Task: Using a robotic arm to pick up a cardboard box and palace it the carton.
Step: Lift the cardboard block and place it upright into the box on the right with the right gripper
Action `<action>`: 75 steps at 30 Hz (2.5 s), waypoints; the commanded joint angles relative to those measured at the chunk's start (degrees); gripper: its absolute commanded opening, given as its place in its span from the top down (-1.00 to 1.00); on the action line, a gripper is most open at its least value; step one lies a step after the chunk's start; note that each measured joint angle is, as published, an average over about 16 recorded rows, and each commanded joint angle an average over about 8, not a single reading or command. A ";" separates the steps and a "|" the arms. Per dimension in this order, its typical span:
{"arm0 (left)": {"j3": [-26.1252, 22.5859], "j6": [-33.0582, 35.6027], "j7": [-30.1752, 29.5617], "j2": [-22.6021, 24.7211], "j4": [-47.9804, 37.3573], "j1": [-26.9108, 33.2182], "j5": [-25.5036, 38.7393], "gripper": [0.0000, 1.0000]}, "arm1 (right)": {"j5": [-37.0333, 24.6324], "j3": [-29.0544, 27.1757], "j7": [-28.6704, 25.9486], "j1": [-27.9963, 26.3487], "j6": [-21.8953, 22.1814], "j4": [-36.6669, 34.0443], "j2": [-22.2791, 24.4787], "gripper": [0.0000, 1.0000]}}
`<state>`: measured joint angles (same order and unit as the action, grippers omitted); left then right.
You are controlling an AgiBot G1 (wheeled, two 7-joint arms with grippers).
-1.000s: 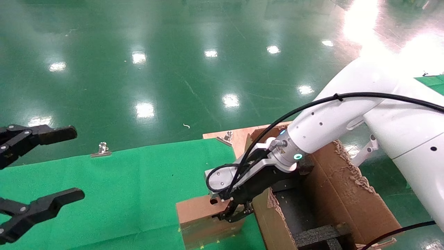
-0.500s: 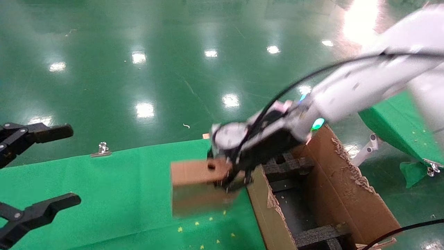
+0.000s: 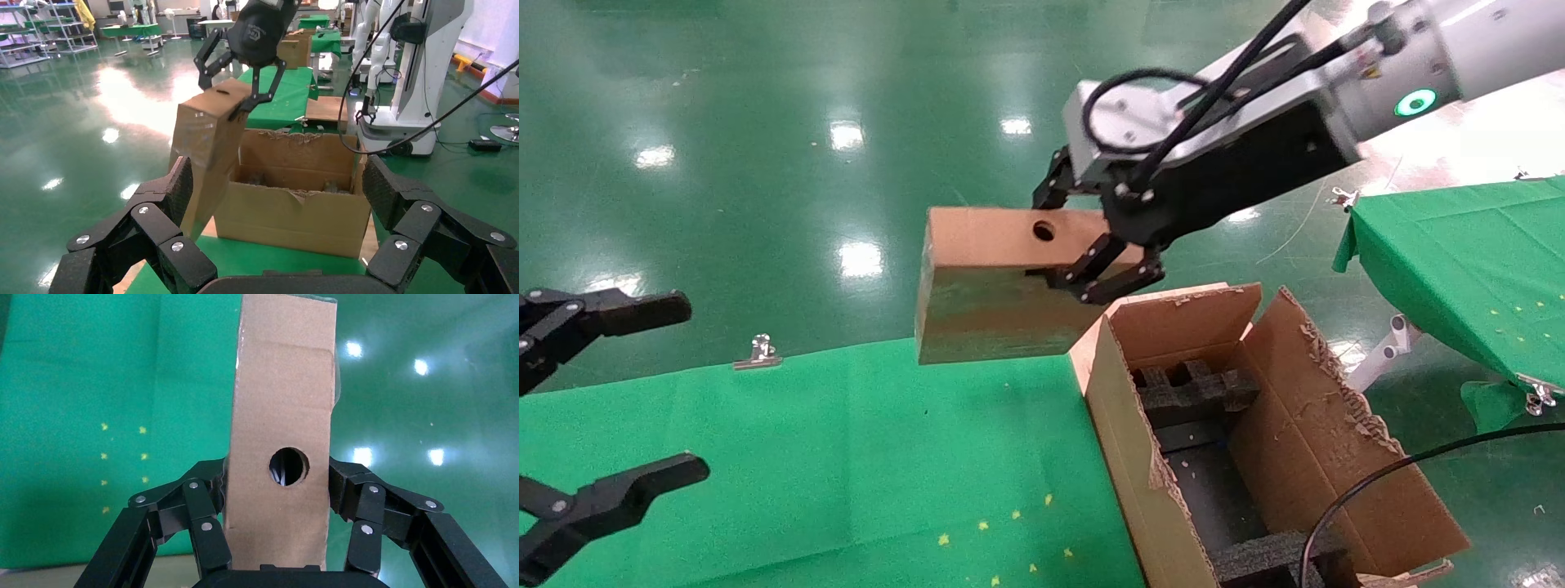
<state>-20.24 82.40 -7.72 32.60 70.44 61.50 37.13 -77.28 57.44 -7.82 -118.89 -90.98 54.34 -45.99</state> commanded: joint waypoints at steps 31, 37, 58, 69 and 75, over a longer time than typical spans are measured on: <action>0.00 -0.02 0.00 -0.01 -0.01 -0.01 -0.01 -1.00 | -2.12 20.57 -9.37 -13.09 2.43 5.90 31.07 1.00; 0.01 -0.02 0.00 -0.01 -0.02 -0.01 -0.02 -1.00 | -1.76 20.74 -9.58 -12.78 2.85 6.02 31.18 1.00; 0.00 -0.02 0.00 -0.01 -0.02 -0.02 -0.02 -1.00 | -7.86 26.18 -55.26 -2.92 22.83 20.94 38.02 1.00; 0.01 -0.04 0.00 -0.02 -0.03 -0.03 -0.02 -1.00 | -14.33 27.47 -68.41 -2.01 24.54 23.63 37.77 1.00; 0.01 -0.04 0.00 -0.02 -0.03 -0.03 -0.02 -1.00 | -14.44 27.79 -68.42 -1.66 24.88 22.28 37.11 1.00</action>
<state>-20.23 82.35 -7.71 32.58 70.40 61.47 37.11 -92.74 85.60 -77.69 -120.08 -65.54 77.12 -9.11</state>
